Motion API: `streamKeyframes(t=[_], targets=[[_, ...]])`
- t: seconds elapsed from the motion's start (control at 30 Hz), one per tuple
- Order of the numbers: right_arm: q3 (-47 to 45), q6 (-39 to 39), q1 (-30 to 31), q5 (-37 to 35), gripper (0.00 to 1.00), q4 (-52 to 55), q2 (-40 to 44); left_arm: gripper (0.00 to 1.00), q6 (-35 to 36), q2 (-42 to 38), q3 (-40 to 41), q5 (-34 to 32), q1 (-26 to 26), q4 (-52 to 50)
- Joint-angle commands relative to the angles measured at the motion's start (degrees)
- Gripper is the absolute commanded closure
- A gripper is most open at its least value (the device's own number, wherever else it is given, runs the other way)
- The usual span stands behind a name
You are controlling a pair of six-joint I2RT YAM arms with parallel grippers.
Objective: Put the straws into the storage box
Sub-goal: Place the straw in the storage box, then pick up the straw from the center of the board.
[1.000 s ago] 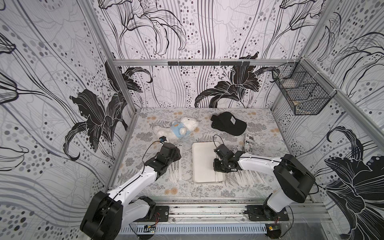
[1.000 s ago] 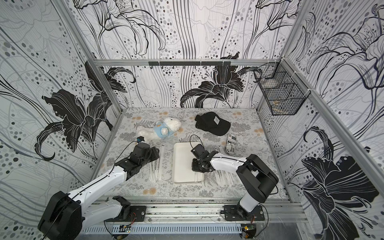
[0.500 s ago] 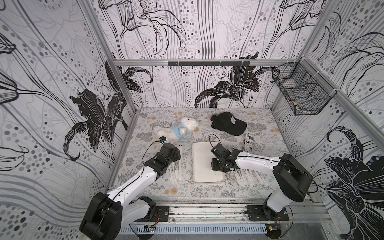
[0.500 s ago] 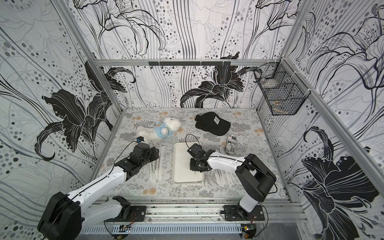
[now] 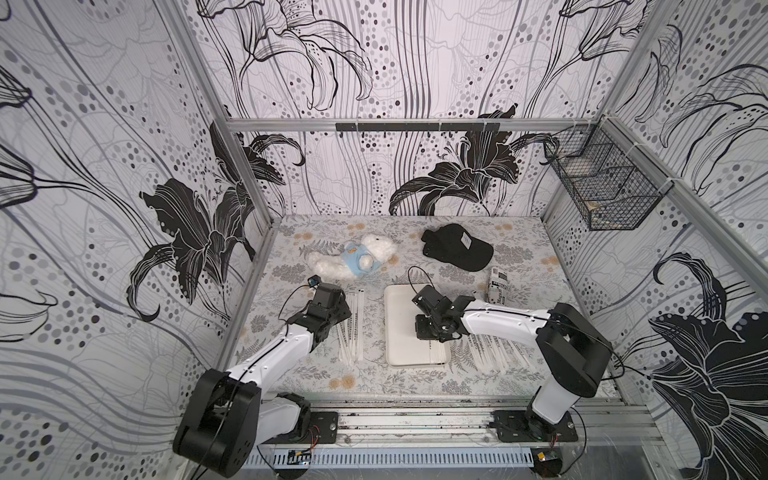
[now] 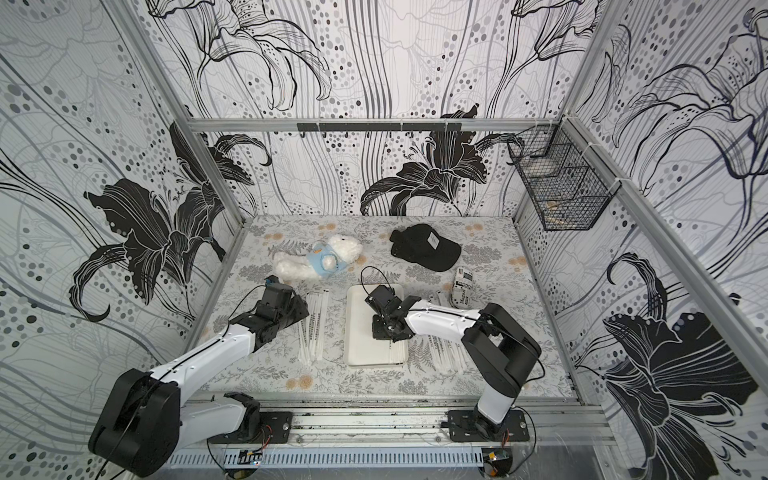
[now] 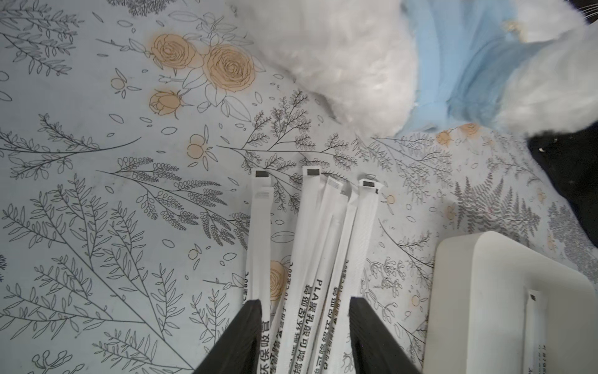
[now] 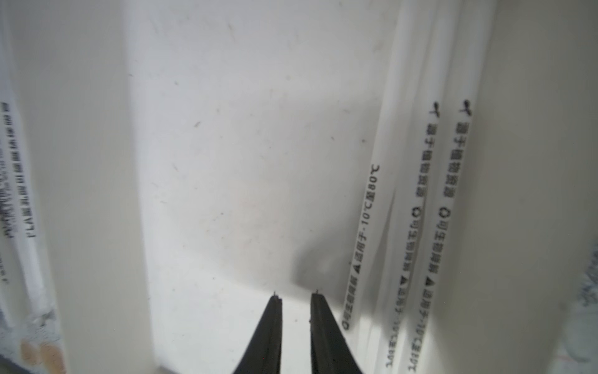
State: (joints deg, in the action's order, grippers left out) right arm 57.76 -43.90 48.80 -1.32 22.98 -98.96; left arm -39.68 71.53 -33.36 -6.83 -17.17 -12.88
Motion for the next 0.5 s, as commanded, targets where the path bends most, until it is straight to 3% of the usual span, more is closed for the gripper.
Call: streamKeyframes(t=[0.0, 0.3, 0.47], targets=[[2.2, 1.93, 0.15, -4.44, 0.8, 4.22, -0.64, 0.56, 1.56, 3.4, -1.11, 2.31, 1.62, 2.48], [4.18, 3.47, 0.16, -4.7, 0.79, 4.47, 2.49, 0.64, 1.72, 6.06, 0.87, 4.53, 1.65, 3.89], [5.51, 3.88, 0.12, -4.66, 0.79, 4.0, 1.66, 0.72, 1.95, 7.75, 0.96, 3.81, 1.54, 3.63]])
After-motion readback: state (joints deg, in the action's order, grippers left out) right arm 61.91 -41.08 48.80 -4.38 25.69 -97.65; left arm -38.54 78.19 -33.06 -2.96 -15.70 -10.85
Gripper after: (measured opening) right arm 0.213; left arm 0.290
